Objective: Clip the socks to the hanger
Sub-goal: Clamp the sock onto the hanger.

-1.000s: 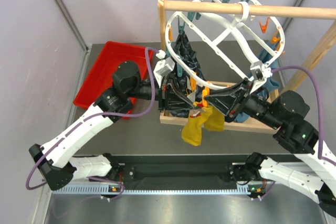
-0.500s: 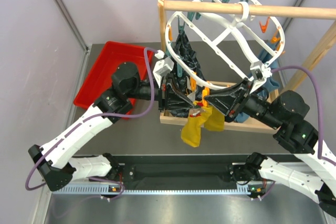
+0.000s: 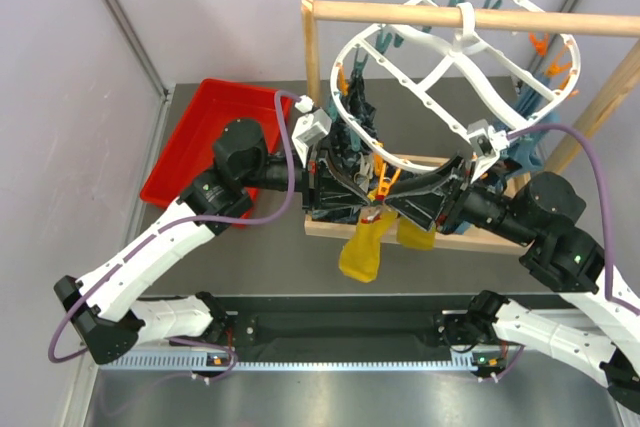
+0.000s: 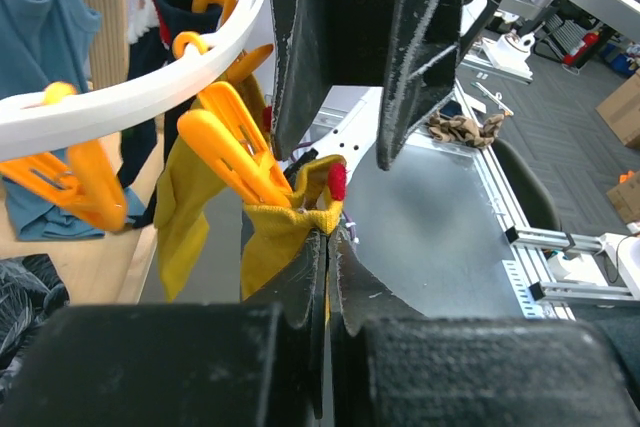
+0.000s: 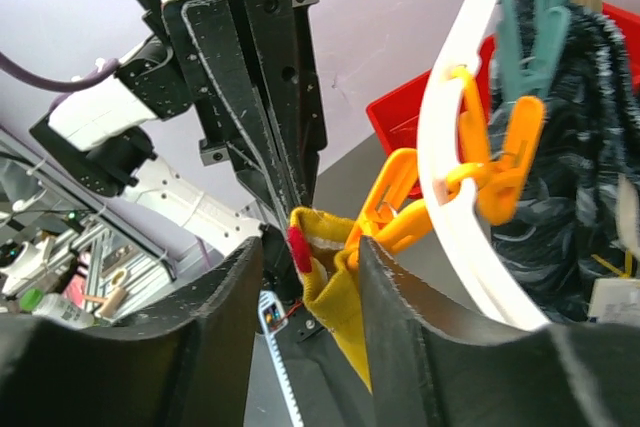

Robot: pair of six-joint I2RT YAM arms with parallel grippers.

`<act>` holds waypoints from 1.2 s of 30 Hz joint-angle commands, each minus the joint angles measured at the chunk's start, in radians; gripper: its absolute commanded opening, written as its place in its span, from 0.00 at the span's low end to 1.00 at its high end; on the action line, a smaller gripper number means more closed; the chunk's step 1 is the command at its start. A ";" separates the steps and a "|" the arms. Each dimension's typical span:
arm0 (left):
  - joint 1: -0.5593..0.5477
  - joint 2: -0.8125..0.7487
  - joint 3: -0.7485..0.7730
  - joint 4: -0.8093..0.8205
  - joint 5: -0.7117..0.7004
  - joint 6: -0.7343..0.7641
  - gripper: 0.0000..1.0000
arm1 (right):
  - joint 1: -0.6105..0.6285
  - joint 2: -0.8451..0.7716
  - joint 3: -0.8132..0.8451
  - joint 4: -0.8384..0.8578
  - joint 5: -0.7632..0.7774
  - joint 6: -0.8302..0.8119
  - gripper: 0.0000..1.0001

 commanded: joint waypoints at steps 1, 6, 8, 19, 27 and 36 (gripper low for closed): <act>-0.005 -0.009 -0.006 0.051 -0.008 0.006 0.00 | 0.011 -0.001 0.016 0.007 -0.024 0.011 0.44; -0.003 0.005 -0.009 -0.016 -0.037 0.041 0.00 | 0.009 -0.007 0.036 -0.020 -0.007 -0.001 0.52; -0.005 0.013 -0.014 -0.061 -0.074 0.054 0.06 | 0.009 -0.010 0.045 -0.042 -0.001 -0.012 0.59; -0.005 0.019 -0.049 -0.196 -0.318 0.094 0.20 | 0.011 -0.038 0.082 -0.118 0.039 -0.064 0.64; -0.005 -0.004 -0.052 -0.205 -0.419 0.101 0.37 | 0.008 -0.044 0.088 -0.161 0.059 -0.090 0.65; -0.005 -0.084 -0.089 -0.216 -0.516 0.094 0.42 | 0.011 -0.053 0.088 -0.194 -0.051 -0.179 0.72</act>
